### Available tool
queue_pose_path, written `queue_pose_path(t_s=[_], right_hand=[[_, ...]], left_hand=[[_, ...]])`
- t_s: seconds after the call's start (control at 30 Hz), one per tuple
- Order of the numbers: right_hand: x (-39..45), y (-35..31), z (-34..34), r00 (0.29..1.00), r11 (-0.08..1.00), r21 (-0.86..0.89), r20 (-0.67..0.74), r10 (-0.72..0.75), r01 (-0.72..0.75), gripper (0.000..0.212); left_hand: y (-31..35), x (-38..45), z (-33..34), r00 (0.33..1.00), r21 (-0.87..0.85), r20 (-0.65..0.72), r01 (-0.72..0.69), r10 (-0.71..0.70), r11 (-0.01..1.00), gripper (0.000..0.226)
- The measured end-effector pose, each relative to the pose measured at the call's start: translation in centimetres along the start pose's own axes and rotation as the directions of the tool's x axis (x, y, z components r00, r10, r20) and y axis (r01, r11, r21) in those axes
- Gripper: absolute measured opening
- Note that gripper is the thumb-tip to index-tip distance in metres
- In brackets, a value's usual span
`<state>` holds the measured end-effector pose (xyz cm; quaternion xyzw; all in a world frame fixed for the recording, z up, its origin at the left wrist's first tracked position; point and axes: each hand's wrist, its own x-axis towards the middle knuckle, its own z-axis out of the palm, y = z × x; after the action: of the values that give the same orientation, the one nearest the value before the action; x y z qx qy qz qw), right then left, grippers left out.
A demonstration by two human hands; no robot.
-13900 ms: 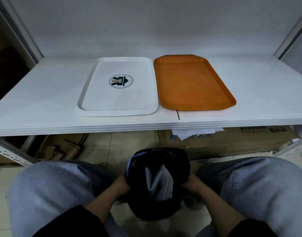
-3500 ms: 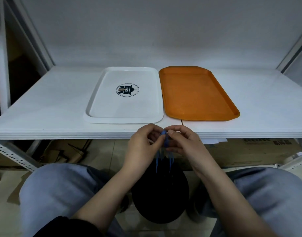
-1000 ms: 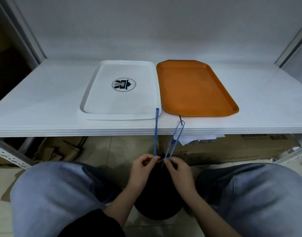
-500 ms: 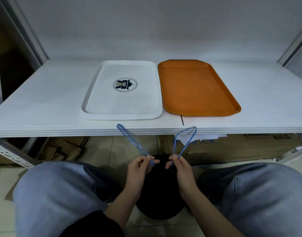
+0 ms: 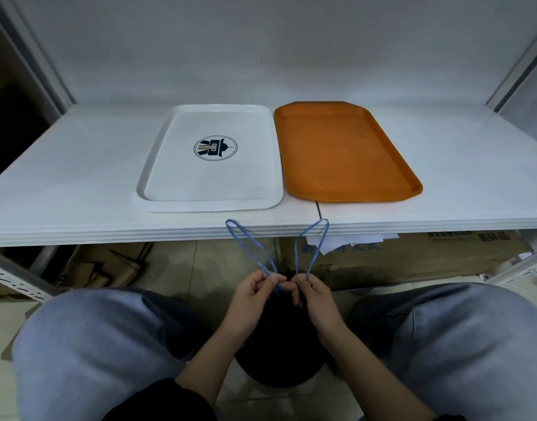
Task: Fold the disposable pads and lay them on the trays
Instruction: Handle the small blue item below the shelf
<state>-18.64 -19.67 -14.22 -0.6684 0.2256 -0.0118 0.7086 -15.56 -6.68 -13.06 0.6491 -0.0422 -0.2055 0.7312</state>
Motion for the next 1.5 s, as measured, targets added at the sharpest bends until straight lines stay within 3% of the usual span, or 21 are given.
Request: queue_pose_path(t_s=[0.13,0.43,0.7,0.87,1.07,1.13,1.27,1.43,1.5], right_hand=[[-0.1,-0.2,0.1,1.000,1.000,0.006,-0.006,0.024,-0.024,0.029],[-0.9,-1.2,0.4,0.993,0.992,0.053,0.035,-0.113,0.111,0.024],[-0.6,-2.7,0.7,0.946,0.922,-0.254,0.222,-0.238,0.292,0.024],[-0.4,-3.9,1.1,0.918,0.840,-0.428,0.351,-0.184,0.332,0.024],[0.0,-4.6,1.2,0.911,0.779,-0.523,0.387,-0.145,0.346,0.024],[0.1,-5.1,1.2,0.894,0.736,-0.550,0.414,-0.170,0.395,0.025],[0.7,-5.1,1.6,0.829,0.578,-0.613,0.507,-0.235,0.538,0.026],[0.1,-4.7,1.4,0.798,0.489,-0.638,0.542,-0.262,0.594,0.021],[0.0,-4.6,0.9,0.801,0.387,-0.703,0.544,-0.249,0.597,0.024]], left_hand=[[0.2,-0.2,0.3,1.000,-0.074,0.012,0.022,-0.021,0.997,0.018],[-0.4,0.5,-0.3,0.999,0.155,0.025,0.041,-0.045,0.987,0.024],[-0.9,0.5,-0.5,0.983,0.319,0.169,0.013,-0.070,0.948,0.036],[-1.0,0.3,-0.7,0.979,0.412,0.195,-0.024,-0.062,0.911,0.037],[-0.8,-0.2,-0.2,0.970,0.301,0.224,0.026,-0.097,0.953,0.013],[-0.7,-0.3,-0.1,0.964,0.317,0.240,0.029,-0.110,0.948,0.011],[-0.8,-0.1,0.0,0.983,0.430,0.177,-0.025,-0.057,0.902,0.028],[-0.3,-0.2,-0.4,0.990,0.348,0.114,0.036,-0.081,0.937,0.036],[-0.2,-0.2,-0.5,0.990,0.344,0.109,0.049,-0.091,0.938,0.038]])
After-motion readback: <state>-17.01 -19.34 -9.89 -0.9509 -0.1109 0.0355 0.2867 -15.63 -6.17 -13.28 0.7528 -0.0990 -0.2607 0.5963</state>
